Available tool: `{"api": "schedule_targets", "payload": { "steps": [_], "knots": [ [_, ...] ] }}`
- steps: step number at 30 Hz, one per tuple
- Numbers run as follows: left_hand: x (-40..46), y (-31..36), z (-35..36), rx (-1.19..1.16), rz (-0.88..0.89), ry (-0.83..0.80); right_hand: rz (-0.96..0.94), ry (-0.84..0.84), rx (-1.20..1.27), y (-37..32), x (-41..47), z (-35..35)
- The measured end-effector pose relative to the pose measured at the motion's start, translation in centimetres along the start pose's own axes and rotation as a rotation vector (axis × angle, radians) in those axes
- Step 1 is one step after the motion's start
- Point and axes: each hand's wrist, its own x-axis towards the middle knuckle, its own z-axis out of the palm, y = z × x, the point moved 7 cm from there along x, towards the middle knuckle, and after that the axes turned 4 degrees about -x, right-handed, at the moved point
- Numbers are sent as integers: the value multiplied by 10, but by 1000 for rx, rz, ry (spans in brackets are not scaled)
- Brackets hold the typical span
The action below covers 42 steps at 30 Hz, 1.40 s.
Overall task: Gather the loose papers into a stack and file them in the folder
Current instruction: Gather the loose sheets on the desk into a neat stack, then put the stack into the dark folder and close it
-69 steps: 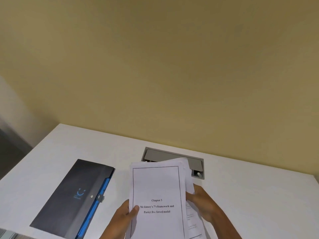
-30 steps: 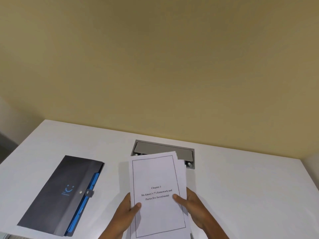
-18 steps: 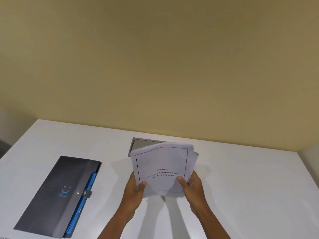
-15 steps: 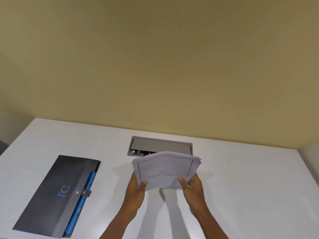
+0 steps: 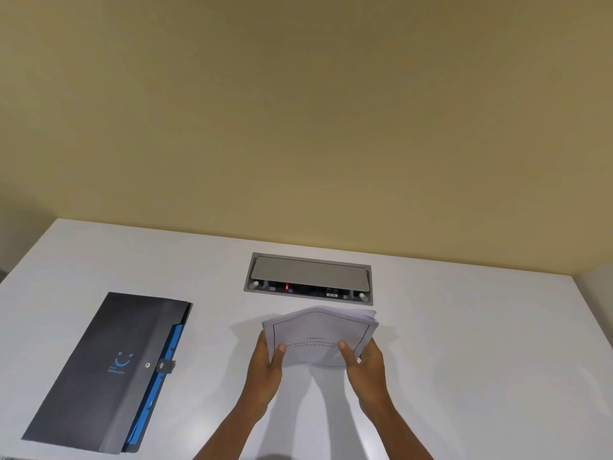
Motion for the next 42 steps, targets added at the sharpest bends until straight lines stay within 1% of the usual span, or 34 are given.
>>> {"api": "schedule_targets", "payload": {
  "steps": [7,15,18,20,23,26,29,30,32,34,37,42],
  "knots": [
    [-1,-3,-2,6,-3,-38,45,-4,-13,10,-1,4],
    [1,2,-7,49,22,-70,48,-6,-28,14,-1,9],
    [6,-2,-14,50,6,-72,48,-21,-49,12,2,10],
    [8,-4,-24,35,7,-68,38,-53,-106,12,5,12],
    [13,-16,-54,65,-33,2,50,-133,-238,17,8,18],
    [13,-42,-99,176,-78,114,104,-144,-325,40,7,20],
    [3,-63,-162,506,-114,287,188,-97,-351,69,2,14],
    [-1,-68,-183,572,-115,350,215,-82,-350,77,0,12],
    [-12,-76,-223,638,-101,458,249,-68,-344,88,-5,9],
    [-18,-82,-256,690,-88,521,264,-59,-345,92,-10,7],
    [-16,-89,-288,792,-31,532,267,-43,-365,93,-14,6],
    [1,-109,-302,986,-111,431,251,-1,-416,88,-20,8]
  ]
}}
